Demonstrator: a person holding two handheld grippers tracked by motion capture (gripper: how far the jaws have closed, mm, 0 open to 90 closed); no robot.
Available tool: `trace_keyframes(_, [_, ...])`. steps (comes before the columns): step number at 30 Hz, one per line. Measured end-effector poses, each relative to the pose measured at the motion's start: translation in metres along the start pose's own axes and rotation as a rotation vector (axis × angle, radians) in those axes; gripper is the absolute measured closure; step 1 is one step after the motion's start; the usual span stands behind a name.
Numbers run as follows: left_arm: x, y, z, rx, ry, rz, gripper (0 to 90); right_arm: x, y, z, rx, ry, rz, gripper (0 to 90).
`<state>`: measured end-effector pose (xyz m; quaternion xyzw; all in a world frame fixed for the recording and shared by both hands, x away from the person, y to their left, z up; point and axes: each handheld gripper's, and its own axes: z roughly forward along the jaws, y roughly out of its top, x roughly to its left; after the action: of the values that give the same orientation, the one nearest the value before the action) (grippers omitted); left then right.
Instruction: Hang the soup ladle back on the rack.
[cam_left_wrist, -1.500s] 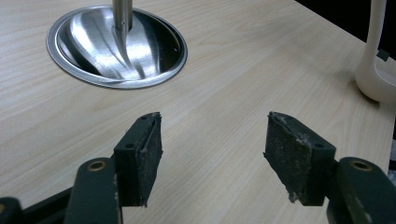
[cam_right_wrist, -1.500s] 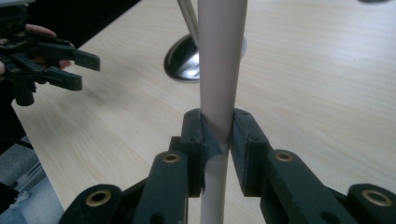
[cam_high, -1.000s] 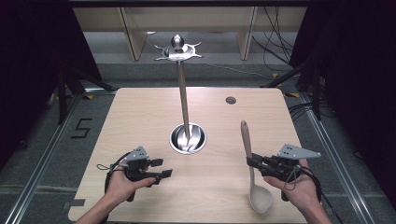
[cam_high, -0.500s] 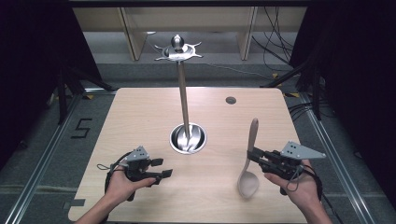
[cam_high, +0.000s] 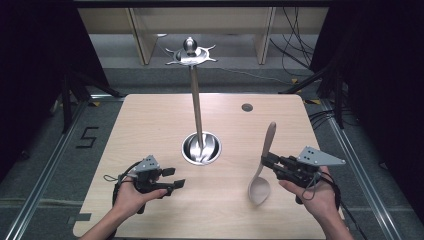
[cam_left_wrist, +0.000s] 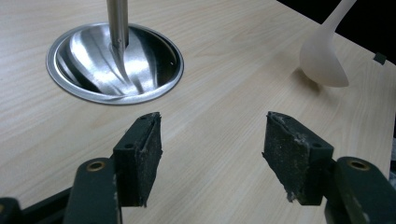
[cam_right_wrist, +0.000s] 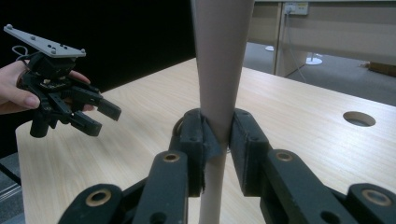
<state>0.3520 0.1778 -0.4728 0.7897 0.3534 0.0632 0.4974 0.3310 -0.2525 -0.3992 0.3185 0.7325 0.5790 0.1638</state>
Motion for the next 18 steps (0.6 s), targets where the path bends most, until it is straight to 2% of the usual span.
trace_keyframes(1, [-0.001,0.002,0.000,0.001,-0.006,0.003,36.2,0.000,0.000,0.000,-0.002,0.000,-0.002,76.7])
trace_keyframes(2, [-0.002,0.003,0.001,-0.010,0.003,0.003,36.4,-0.001,0.001,0.000,-0.003,-0.021,-0.023,76.7])
trace_keyframes(3, [-0.005,0.008,0.001,-0.024,-0.001,0.009,36.6,0.003,0.000,0.000,-0.007,-0.024,0.015,76.7])
trace_keyframes(4, [-0.006,0.011,0.000,-0.040,-0.001,0.011,37.0,0.003,0.001,0.000,0.004,-0.024,0.012,76.7])
trace_keyframes(5, [-0.006,0.011,0.000,-0.040,-0.001,0.011,37.4,0.002,0.001,0.000,-0.004,-0.020,0.001,76.7])
trace_keyframes(6, [-0.010,0.019,-0.002,-0.068,-0.002,0.022,37.8,0.002,0.002,0.001,-0.007,-0.011,-0.004,76.7])
trace_keyframes(8, [-0.011,0.023,-0.002,-0.084,-0.002,0.028,38.3,0.002,0.003,0.001,-0.005,-0.021,-0.016,76.6])
trace_keyframes(9, [-0.015,0.031,-0.005,-0.111,0.002,0.032,38.7,0.002,0.003,0.002,-0.019,-0.036,-0.031,76.6])
trace_keyframes(10, [-0.015,0.031,-0.005,-0.111,0.002,0.032,39.0,0.003,0.003,0.002,-0.011,-0.020,-0.021,76.6])
trace_keyframes(11, [-0.018,0.037,-0.006,-0.140,0.002,0.029,39.5,0.006,0.003,0.002,-0.002,-0.016,0.002,76.6])
trace_keyframes(12, [-0.018,0.037,-0.006,-0.140,0.002,0.029,39.8,0.006,0.003,0.002,-0.002,-0.016,0.002,76.6])
trace_keyframes(13, [-0.020,0.041,-0.007,-0.155,-0.004,0.044,39.8,0.005,0.003,0.003,-0.006,-0.026,-0.021,76.7])
trace_keyframes(15, [-0.024,0.046,-0.007,-0.167,-0.016,0.052,40.4,0.005,0.003,0.005,-0.016,-0.024,-0.037,76.7])
trace_keyframes(17, [-0.031,0.054,-0.008,-0.189,-0.017,0.066,41.8,0.011,0.003,0.006,-0.003,-0.033,0.001,76.7])
trace_keyframes(18, [-0.033,0.057,-0.008,-0.193,-0.023,0.072,42.6,0.009,0.004,0.007,-0.010,-0.031,-0.039,76.7])
